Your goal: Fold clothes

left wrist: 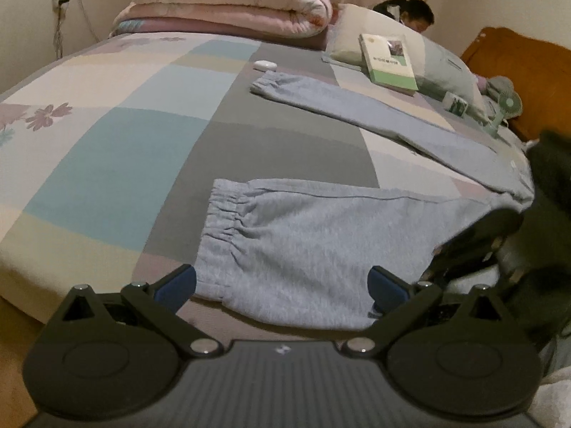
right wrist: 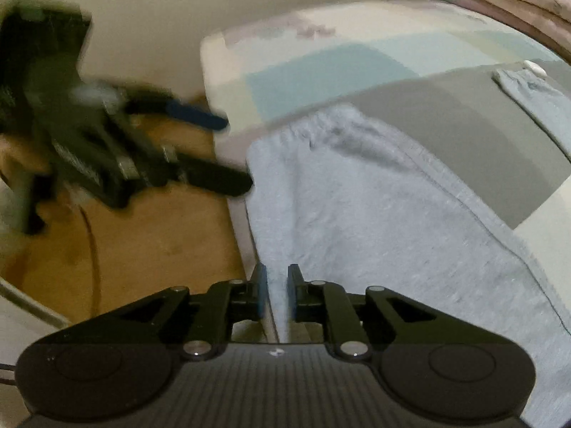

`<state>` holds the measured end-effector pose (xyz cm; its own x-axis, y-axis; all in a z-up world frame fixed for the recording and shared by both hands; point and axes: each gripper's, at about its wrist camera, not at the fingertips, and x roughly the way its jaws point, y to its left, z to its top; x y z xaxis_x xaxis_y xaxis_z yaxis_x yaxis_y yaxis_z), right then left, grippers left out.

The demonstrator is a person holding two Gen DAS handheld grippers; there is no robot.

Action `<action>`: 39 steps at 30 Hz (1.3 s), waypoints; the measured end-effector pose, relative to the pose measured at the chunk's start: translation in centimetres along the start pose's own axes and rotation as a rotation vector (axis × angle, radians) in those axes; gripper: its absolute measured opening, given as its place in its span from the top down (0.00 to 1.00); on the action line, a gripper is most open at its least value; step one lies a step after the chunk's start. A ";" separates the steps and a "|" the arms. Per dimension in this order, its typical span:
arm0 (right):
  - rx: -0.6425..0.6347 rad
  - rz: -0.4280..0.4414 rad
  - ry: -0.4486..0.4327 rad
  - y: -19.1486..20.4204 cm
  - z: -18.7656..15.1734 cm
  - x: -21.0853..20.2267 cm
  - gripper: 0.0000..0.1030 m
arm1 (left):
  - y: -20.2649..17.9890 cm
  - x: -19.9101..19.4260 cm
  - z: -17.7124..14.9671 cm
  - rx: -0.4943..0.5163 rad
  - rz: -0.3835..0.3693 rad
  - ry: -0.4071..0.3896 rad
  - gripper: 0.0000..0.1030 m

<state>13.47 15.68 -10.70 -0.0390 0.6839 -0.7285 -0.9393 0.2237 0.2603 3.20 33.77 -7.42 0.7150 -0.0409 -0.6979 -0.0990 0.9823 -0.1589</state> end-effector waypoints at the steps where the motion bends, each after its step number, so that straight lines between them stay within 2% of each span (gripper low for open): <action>1: 0.010 0.002 -0.034 -0.4 0.1 -1.1 0.77 | -0.1 0.1 -0.1 0.009 -0.001 -0.005 0.02; 3: 0.026 -0.050 -0.078 -1.5 0.2 -3.0 0.64 | 0.0 0.2 -0.3 0.003 -0.003 -0.014 0.03; 5: 0.044 -0.100 -0.119 -2.6 0.2 -4.8 0.63 | 0.5 0.2 -0.6 -0.057 -0.010 -0.031 0.07; 8: 0.095 -0.119 -0.135 -4.1 -0.4 -5.9 0.63 | 1.9 0.0 -1.9 -0.225 -0.074 -0.030 0.20; 11: 0.120 -0.121 -0.136 -4.5 -1.0 -5.7 0.63 | 2.9 0.4 -3.3 -0.367 -0.147 -0.012 0.21; 12: 0.123 -0.119 -0.135 -4.5 -1.1 -5.5 0.63 | 3.1 0.7 -3.5 -0.394 -0.148 -0.001 0.21; 20: 0.122 -0.098 -0.139 -4.6 -1.3 -5.4 0.63 | 4.9 2.3 -3.6 -0.539 -0.189 -0.013 0.24; 25: 0.054 -0.103 -0.131 -5.1 0.6 -5.0 0.59 | 5.8 2.6 -4.0 -0.631 -0.210 -0.035 0.24; 28: -0.003 -0.101 -0.107 -6.3 3.0 -3.9 0.58 | 6.4 3.1 -4.4 -0.709 -0.234 -0.067 0.24; 33: -0.011 -0.087 -0.037 -9.7 7.5 0.2 0.57 | 6.9 4.5 -3.7 -0.731 -0.241 -0.086 0.28; 36: -0.003 -0.061 0.000 -11.5 9.0 3.2 0.57 | 6.2 4.0 -4.4 -0.672 -0.185 -0.103 0.46; 38: -0.005 -0.040 0.018 -12.1 9.1 4.9 0.57 | 5.9 3.6 -4.9 -0.609 -0.155 -0.127 0.53; 39: -0.011 -0.028 0.019 -12.3 9.0 5.5 0.56 | 5.7 3.5 -5.0 -0.579 -0.143 -0.138 0.53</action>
<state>27.89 22.98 -12.20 -0.0191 0.6643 -0.7473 -0.9437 0.2348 0.2328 1.68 38.36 -14.27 0.8282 -0.1029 -0.5509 -0.3276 0.7086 -0.6250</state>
